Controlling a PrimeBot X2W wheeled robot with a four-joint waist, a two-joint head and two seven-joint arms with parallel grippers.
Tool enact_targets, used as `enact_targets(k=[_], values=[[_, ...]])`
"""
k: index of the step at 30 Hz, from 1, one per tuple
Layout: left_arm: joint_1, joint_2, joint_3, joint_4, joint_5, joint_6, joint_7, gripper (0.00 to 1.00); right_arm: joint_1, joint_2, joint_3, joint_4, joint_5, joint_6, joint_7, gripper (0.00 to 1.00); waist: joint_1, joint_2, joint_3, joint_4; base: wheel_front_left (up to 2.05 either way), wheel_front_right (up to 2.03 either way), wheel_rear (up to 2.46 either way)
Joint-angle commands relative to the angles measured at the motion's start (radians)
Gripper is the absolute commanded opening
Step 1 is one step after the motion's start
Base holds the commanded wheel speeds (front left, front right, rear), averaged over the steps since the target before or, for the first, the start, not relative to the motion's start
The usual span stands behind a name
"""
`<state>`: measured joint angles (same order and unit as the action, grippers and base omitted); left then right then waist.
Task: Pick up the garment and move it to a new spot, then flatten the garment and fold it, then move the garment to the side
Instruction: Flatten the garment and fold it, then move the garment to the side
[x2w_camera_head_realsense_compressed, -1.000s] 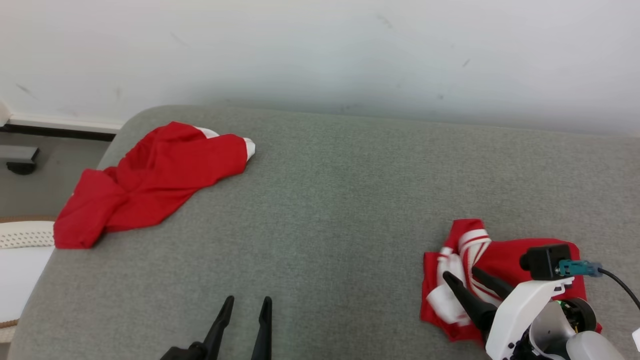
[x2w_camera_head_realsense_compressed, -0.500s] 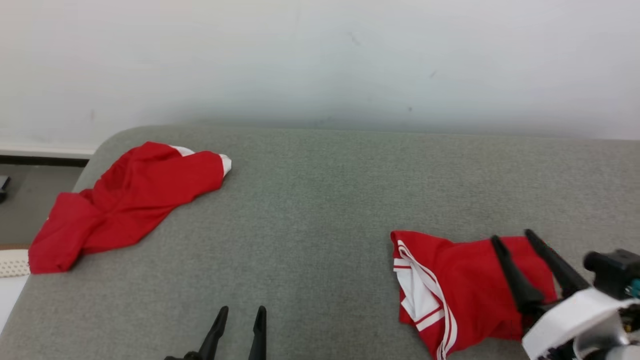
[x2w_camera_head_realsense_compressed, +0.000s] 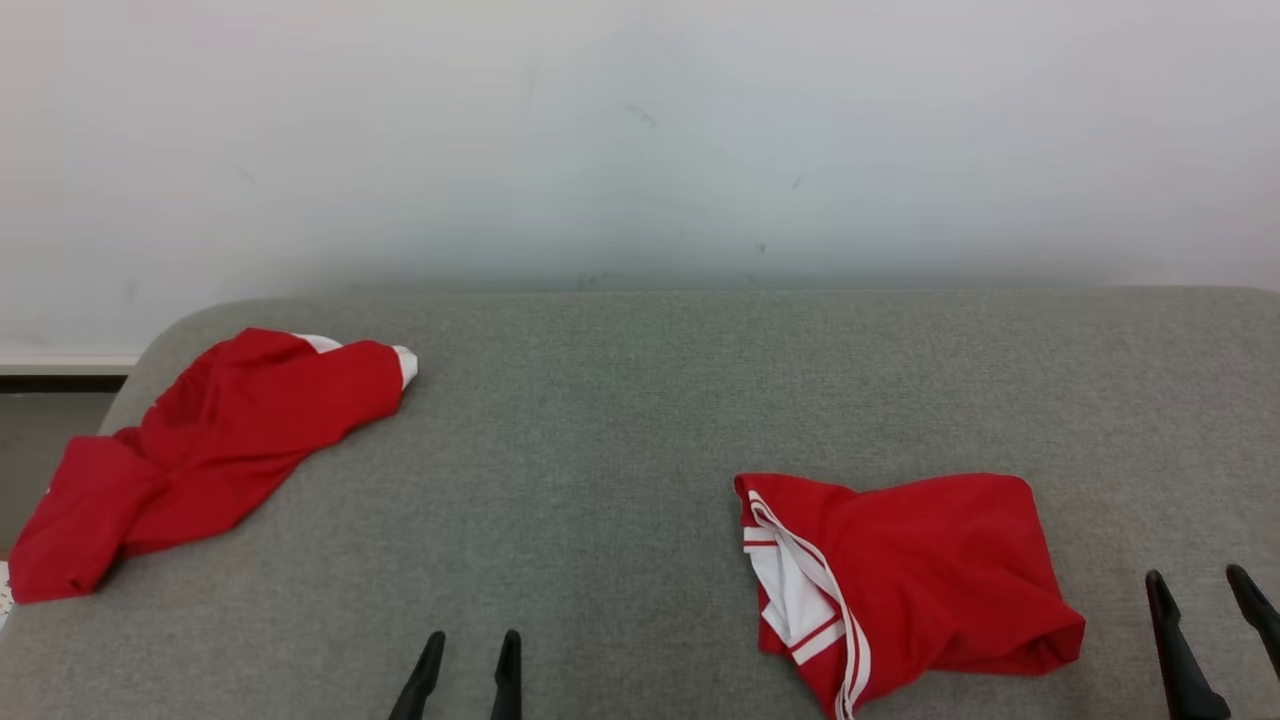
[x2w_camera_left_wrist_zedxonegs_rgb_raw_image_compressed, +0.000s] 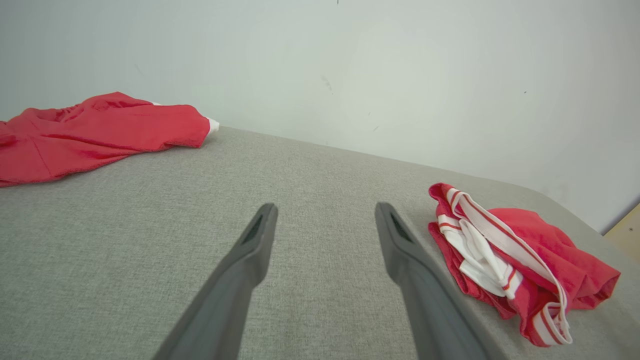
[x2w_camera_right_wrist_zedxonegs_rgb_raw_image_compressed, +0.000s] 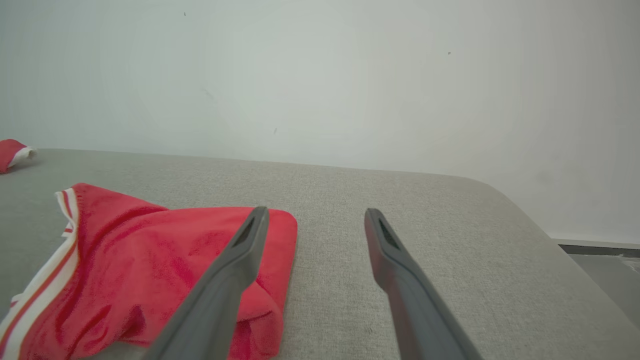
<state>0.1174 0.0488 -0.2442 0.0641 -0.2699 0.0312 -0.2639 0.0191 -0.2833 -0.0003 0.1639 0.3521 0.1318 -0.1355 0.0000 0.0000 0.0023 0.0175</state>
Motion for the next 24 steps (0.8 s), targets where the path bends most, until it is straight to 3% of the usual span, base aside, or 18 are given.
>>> enact_targets(k=[1, 14, 24], values=[[0.013, 0.003, 0.004, -0.001, 0.001, -0.003, 0.000, 1.00, 0.018, 0.001, -0.012, 0.022, -0.013, -0.002, -0.029, 1.00, 0.0000, 0.0000, -0.002, -0.004, 0.00, 0.00, 0.00], [0.031, 0.003, 0.021, 0.004, 0.014, -0.009, 0.000, 1.00, 0.062, 0.016, -0.033, 0.151, -0.020, -0.002, -0.130, 1.00, 0.0000, 0.0000, -0.019, -0.015, 0.00, 0.00, 0.00], [0.025, 0.003, 0.023, 0.007, 0.016, -0.012, 0.000, 1.00, 0.045, 0.030, -0.031, 0.131, -0.025, -0.002, -0.130, 1.00, 0.0000, 0.0000, -0.020, -0.012, 0.00, 0.00, 0.00]])
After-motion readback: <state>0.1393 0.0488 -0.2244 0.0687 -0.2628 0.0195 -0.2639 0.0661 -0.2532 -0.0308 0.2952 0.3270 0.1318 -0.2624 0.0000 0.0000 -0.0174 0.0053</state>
